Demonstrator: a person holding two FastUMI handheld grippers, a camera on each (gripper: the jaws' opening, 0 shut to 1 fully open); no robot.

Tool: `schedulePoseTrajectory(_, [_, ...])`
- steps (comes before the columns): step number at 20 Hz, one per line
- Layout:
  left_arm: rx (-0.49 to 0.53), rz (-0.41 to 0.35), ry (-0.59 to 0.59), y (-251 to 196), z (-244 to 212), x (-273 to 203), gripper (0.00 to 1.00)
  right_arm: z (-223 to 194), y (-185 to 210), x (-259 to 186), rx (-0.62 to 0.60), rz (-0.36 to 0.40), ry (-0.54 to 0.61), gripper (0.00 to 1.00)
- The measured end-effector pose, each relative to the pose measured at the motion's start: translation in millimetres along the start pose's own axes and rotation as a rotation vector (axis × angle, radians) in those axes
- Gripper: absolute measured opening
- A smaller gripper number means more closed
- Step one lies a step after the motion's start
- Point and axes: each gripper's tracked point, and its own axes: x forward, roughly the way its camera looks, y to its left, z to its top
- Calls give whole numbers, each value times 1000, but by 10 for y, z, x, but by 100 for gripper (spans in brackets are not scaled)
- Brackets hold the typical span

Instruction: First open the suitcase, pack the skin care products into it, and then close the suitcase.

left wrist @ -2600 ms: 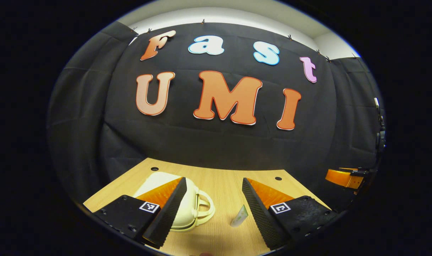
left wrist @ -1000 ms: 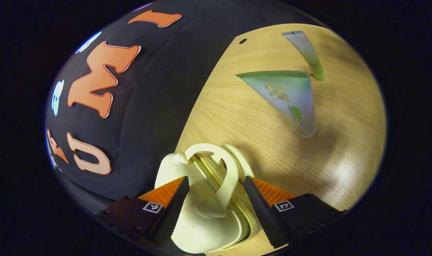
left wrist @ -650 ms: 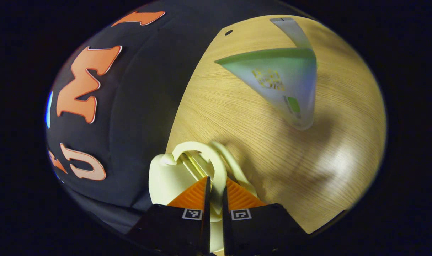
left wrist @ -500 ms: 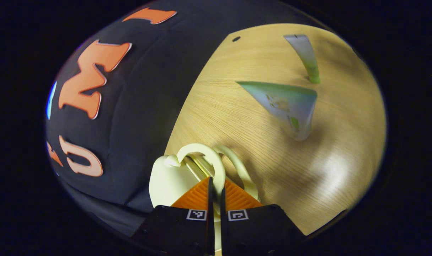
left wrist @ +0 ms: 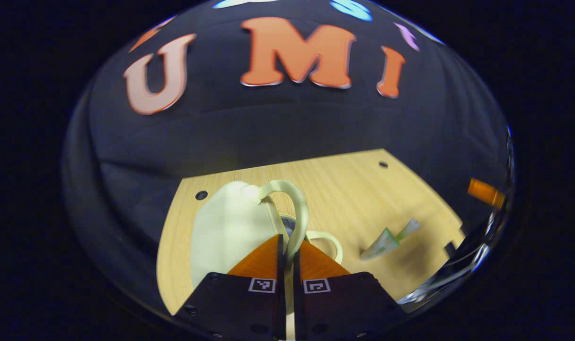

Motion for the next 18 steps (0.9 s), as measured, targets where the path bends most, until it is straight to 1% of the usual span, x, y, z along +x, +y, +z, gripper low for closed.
schedulePoseTrajectory(1, [-65, -21, -34, 98, 50, -9, 7, 16, 108, 17, 7, 3, -8, 95])
schedulePoseTrajectory(3, [-123, -19, -74, 349, 72, 10, 7, 25, 359, -4, 36, 17, -17, 95])
schedulePoseTrajectory(4, [-148, -13, -80, 321, 123, -89, 7, 11, 487, -5, 50, 25, -16, 95])
schedulePoseTrajectory(5, [-172, -3, -89, 547, 123, -79, 6, -13, 595, -12, 61, 29, -14, 95])
schedulePoseTrajectory(6, [-186, 10, -92, 664, 122, -81, 6, -29, 696, -7, 62, 30, -14, 95])
schedulePoseTrajectory(8, [-195, 46, -91, 1091, 62, -134, 6, -75, 858, 8, 54, 24, -11, 95])
schedulePoseTrajectory(9, [-196, 62, -83, 1347, -17, -113, 4, -86, 955, 16, 54, 27, -6, 95])
schedulePoseTrajectory(13, [-215, 122, -52, 2238, -335, -79, 4, -131, 1228, 37, 65, 34, 14, 95])
schedulePoseTrajectory(16, [-230, 184, 4, 2715, -709, 20, 4, -180, 1347, 80, 59, 30, 38, 95])
schedulePoseTrajectory(18, [-236, 212, 38, 2926, -958, 153, 4, -233, 1398, 105, 43, 24, 54, 95])
